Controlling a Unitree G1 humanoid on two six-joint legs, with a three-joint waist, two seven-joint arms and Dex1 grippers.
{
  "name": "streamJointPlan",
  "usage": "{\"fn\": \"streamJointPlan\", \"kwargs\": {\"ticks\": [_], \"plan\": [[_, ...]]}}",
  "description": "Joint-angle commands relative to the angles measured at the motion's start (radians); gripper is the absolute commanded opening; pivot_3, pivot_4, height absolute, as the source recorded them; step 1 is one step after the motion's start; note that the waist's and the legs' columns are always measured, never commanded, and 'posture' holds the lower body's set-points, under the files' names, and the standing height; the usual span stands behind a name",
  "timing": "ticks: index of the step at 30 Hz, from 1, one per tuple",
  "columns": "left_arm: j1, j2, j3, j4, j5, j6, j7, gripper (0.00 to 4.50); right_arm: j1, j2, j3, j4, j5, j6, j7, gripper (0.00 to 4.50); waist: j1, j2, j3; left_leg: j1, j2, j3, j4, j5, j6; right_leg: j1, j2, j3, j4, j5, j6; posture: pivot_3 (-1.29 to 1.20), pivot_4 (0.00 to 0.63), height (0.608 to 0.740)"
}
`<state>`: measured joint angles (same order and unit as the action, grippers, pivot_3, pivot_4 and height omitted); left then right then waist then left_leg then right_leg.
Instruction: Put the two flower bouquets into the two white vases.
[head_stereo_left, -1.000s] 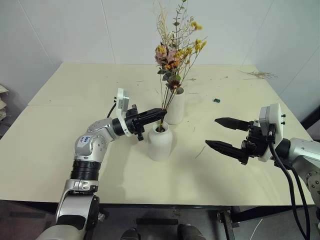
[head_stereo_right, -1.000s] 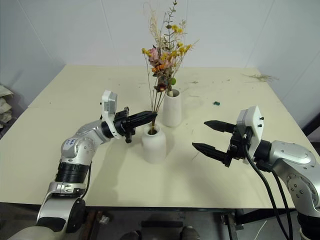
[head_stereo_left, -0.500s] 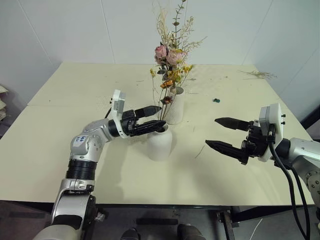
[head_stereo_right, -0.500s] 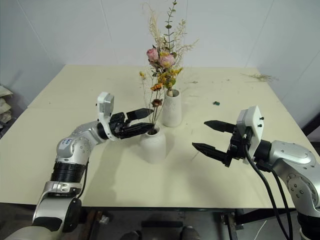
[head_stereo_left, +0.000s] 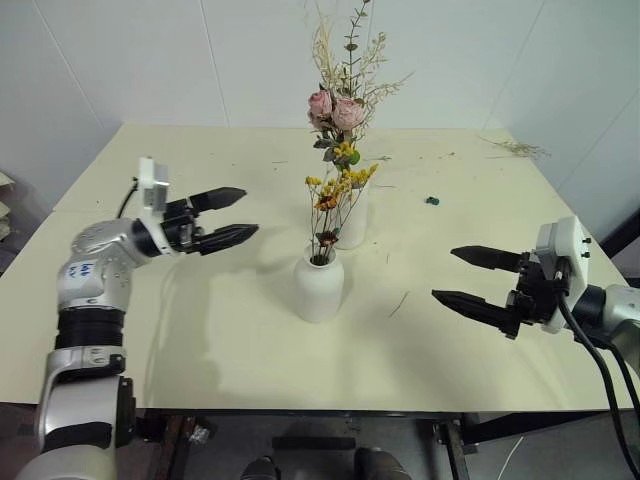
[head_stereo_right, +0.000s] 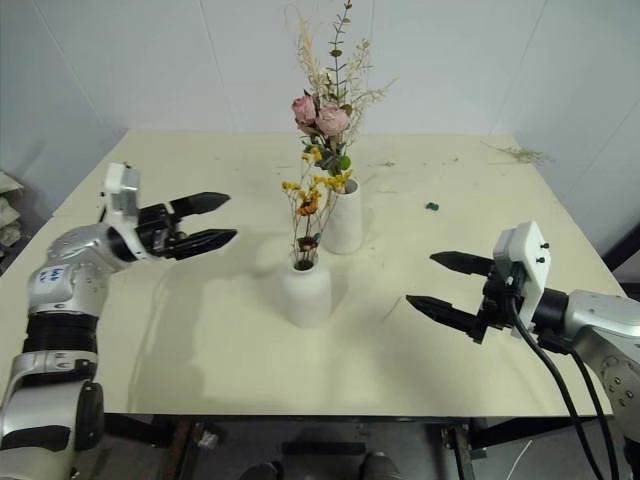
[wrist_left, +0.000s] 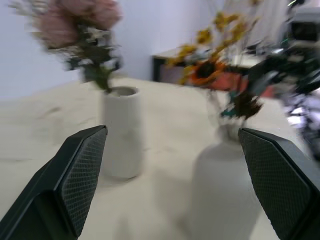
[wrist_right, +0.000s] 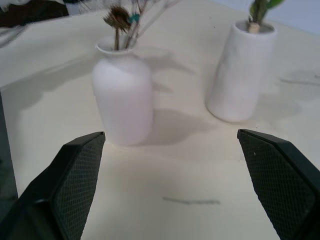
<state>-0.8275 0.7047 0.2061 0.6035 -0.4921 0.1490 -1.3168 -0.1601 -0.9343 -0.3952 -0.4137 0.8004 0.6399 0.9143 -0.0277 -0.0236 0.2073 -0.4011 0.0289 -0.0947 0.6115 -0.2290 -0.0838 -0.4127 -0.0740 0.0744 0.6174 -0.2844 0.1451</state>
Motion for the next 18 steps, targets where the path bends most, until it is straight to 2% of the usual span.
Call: {"fn": "streamJointPlan", "kwargs": {"ticks": [1,8,10,14,18], "plan": [[-0.049,0.037,0.007,0.141,0.058,-0.126,-0.048,4.47,0.025,-0.039,-0.085,0.037,-0.016,-0.015,0.034,4.50,0.002,0.000,0.000,0.000,0.000,0.000,0.000,0.000,0.000,0.000,0.000,0.000,0.000,0.000,0.000,0.00,0.150,0.740],[-0.162,0.075,-0.031,0.402,0.174,-0.276,-0.116,4.47,0.062,-0.064,-0.160,0.046,-0.031,-0.006,0.038,4.50,0.005,0.000,0.000,-0.001,0.000,0.000,0.000,0.000,0.000,0.000,0.000,0.000,-0.001,0.000,0.000,0.00,0.150,0.740],[-0.187,0.080,-0.029,0.443,0.186,-0.296,-0.150,4.47,0.073,-0.066,-0.175,0.035,-0.027,0.003,0.037,4.50,0.003,0.000,0.000,-0.001,0.000,0.000,0.000,0.000,0.000,0.000,0.000,0.000,-0.001,0.000,0.000,0.00,0.150,0.740],[-0.273,0.084,-0.025,0.528,0.224,-0.326,-0.131,4.47,0.119,-0.068,-0.228,-0.012,-0.012,0.026,0.036,4.50,0.002,-0.001,0.000,-0.002,0.000,0.000,0.000,-0.001,0.001,0.000,0.000,-0.001,-0.001,0.000,0.001,0.00,0.150,0.740],[-0.304,0.068,-0.013,0.564,0.240,-0.357,-0.113,4.47,0.120,-0.061,-0.229,-0.025,-0.014,0.030,0.021,4.50,0.000,0.000,0.000,-0.001,0.000,0.000,0.000,-0.001,0.001,0.000,0.000,-0.001,-0.001,0.000,0.001,0.00,0.150,0.740]]}}
